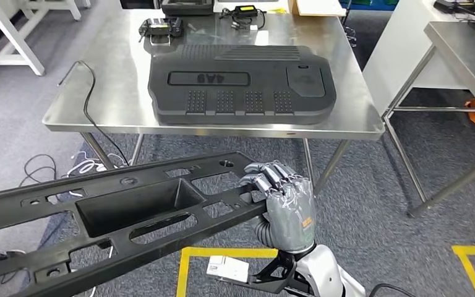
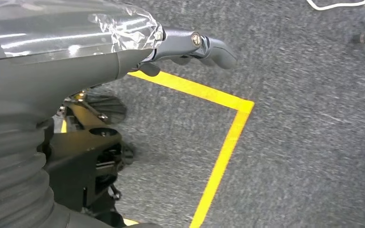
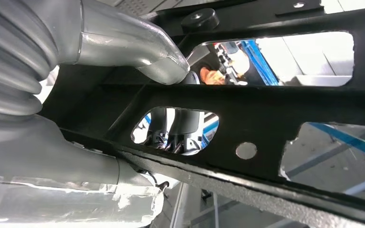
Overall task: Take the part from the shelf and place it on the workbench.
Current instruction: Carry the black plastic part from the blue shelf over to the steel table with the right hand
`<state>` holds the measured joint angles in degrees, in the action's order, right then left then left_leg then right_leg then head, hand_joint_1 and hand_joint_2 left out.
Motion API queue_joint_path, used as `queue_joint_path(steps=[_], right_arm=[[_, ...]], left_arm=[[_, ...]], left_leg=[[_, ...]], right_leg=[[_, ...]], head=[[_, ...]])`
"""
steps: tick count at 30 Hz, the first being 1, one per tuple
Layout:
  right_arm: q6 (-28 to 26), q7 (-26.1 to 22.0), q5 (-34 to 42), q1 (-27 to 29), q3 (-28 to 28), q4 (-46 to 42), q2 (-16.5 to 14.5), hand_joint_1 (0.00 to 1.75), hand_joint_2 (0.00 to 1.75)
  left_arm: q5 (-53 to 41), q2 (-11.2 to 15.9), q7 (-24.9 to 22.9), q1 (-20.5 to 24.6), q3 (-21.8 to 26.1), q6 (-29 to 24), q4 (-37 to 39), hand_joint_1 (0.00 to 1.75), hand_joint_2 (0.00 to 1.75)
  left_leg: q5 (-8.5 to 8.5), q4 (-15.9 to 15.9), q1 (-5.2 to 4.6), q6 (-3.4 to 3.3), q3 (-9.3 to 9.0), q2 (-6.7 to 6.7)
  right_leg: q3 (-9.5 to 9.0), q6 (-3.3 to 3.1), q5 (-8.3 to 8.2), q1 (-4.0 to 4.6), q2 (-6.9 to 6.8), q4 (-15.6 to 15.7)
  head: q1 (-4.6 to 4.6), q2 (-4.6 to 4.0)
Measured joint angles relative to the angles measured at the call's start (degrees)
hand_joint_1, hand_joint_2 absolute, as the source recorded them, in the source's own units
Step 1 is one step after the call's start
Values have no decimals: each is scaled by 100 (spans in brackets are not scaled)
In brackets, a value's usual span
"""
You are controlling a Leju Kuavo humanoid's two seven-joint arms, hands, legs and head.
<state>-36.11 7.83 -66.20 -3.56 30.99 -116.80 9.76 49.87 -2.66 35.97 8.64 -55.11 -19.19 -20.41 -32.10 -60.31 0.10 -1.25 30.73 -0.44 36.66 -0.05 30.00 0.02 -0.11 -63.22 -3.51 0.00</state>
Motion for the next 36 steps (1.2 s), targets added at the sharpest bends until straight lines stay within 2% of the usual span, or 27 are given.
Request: queue_joint_path(steps=[2, 4, 5, 7, 9, 10, 11, 14, 15, 16, 18, 21, 25, 36], right_arm=[[-1, 0, 1, 10, 0, 6, -1, 175, 175], [-3, -2, 1, 15, -1, 7, -6, 175, 175], [-3, -2, 2, 10, -1, 7, -9, 175, 175], [-4, -3, 5, -2, -2, 8, -13, 175, 175], [-4, -7, 10, -5, -2, 13, -15, 175, 175], [-4, -11, 13, -5, -2, 18, -15, 175, 175], [-4, -15, 15, -4, -2, 24, -16, 175, 175], [-4, -26, 26, -10, -2, 39, -20, 175, 175], [-6, -31, 30, -14, -2, 45, -22, 175, 175], [-7, -37, 36, -17, -2, 51, -24, 175, 175], [-9, -47, 48, -24, -2, 59, -26, 175, 175], [-11, -56, 61, -40, -2, 66, -27, 175, 175], [-16, -59, 65, -51, -3, 68, -28, 175, 175], [-18, -65, 68, -51, -3, 70, -29, 175, 175]], left_arm=[[-1, -1, -8, -3, -3, 0, 0, 0, 175], [-1, 1, -12, 1, -4, 0, 0, 0, 175], [-1, 2, -12, 11, -4, 0, 0, 0, 175], [2, 4, -12, 27, -4, 0, 0, 0, 175], [10, 4, -12, 15, -4, -1, 0, 0, 175], [19, 4, -12, 6, -4, -1, 0, 0, 175], [28, 4, -12, -1, -4, -2, 0, 0, 175], [48, 5, -13, -5, -4, -3, 0, 0, 175], [49, 6, -15, -4, -4, -5, 0, 0, 175], [52, 6, -19, -10, -4, -13, 0, 0, 175], [57, 6, -31, -23, -3, -40, 0, 0, 175], [59, 5, -43, -13, -2, -68, 0, 0, 175], [57, 6, -49, 16, -4, -70, 0, 0, 175], [52, 6, -57, 33, -3, -70, 0, 0, 175]], left_leg=[[-23, -31, -9, 70, -58, -1], [-60, -124, -20, 135, -109, 2], [-116, -228, -19, 163, -87, 4], [-343, -677, 8, 229, 146, 11], [-566, -1226, 42, 289, 544, 13], [-570, -1348, 56, 303, 687, 13], [-461, -1297, 66, 308, 749, 13], [242, -442, 75, 285, 607, 14], [358, -231, 58, 265, 576, 16], [403, -143, 40, 235, 577, 16], [418, -110, 30, 182, 582, 13], [442, -93, 36, 167, 563, 1], [404, -85, 37, 121, 545, -6], [390, -69, 35, 101, 496, -4]], right_leg=[[-23, -57, 46, 26, 3, 124], [-136, -108, -87, -8, 1, 221], [-202, -122, -92, -26, -6, 249], [-295, -145, -75, -41, -19, 283], [-346, -157, -25, -43, -18, 284], [-377, -155, 8, -46, -12, 283], [-417, -149, 45, -50, -6, 282], [-569, -101, 169, -70, -2, 284], [-586, -76, 200, -71, -2, 284], [-590, -46, 224, -70, -1, 286], [-583, -22, 259, -54, 3, 280], [-624, -48, 255, -45, 4, 319], [-696, -18, 277, -42, 3, 423], [-739, 44, 269, -40, 1, 464]], head=[[-1, 0], [-1, 0], [22, 0], [65, 0], [87, 0], [87, 0], [89, 0], [95, 0], [109, 0], [114, 0], [116, 0], [98, 0], [72, 0], [69, 0]])
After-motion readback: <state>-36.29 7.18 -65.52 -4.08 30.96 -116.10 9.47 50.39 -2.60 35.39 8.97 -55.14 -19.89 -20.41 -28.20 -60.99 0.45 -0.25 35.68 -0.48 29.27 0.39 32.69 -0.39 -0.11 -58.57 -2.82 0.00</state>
